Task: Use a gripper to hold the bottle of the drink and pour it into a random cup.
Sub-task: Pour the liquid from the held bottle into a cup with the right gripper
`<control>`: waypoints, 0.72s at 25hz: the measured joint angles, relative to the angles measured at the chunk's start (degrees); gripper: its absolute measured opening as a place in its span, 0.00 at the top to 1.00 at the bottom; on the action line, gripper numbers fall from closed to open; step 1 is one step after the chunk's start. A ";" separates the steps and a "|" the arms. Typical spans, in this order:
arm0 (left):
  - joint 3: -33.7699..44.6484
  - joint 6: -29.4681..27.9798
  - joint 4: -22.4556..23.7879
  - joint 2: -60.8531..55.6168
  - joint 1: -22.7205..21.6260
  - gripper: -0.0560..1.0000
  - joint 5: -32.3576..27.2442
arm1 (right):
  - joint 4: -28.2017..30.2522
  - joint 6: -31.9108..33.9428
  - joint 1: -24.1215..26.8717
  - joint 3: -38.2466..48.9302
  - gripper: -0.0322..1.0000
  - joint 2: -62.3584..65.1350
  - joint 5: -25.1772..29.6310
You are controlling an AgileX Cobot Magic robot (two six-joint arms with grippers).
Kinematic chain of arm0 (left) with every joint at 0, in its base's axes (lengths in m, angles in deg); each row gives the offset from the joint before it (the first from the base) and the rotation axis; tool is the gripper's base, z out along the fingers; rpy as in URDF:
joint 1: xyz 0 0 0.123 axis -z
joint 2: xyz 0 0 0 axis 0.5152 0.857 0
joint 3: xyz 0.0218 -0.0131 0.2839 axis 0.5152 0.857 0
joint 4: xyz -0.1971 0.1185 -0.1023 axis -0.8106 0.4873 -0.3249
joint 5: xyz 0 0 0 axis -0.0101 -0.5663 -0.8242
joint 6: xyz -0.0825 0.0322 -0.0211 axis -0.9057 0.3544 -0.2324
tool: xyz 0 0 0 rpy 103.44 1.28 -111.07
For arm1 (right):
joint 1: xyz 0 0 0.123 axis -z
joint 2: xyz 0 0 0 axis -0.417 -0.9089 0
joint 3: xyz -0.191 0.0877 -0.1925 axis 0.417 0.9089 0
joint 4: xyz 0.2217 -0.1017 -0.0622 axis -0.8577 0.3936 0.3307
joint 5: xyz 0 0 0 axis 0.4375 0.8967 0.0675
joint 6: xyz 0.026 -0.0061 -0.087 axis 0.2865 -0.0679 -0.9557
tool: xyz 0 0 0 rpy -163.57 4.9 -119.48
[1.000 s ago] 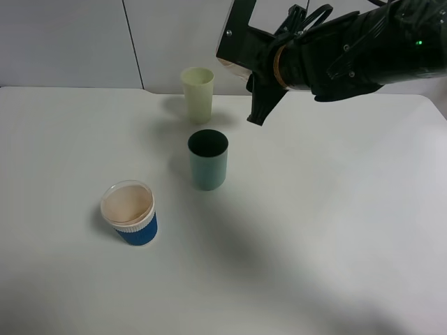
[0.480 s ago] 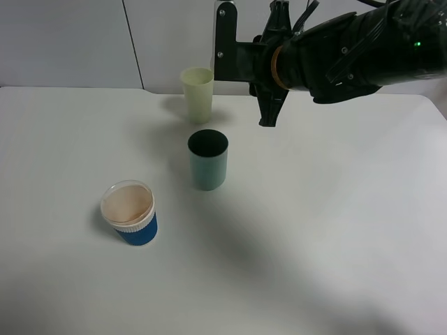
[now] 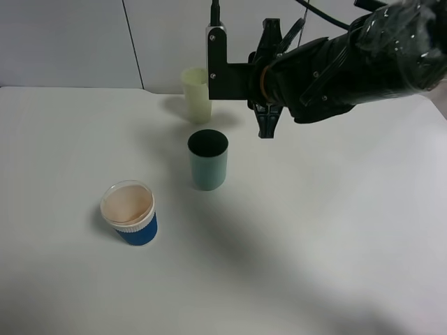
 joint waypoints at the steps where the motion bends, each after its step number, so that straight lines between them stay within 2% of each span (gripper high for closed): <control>1: 0.00 0.00 0.00 0.00 0.00 0.07 0.00 | 0.18 0.00 -0.43 0.00 0.61 -0.41 0.00; 9: 0.00 0.00 0.00 0.00 0.00 0.07 0.00 | 4.14 -0.12 -2.85 0.00 0.61 -2.43 1.29; 18: 0.00 0.00 0.00 0.00 0.00 0.07 0.00 | 5.15 -5.92 -2.85 0.00 0.61 -2.43 2.71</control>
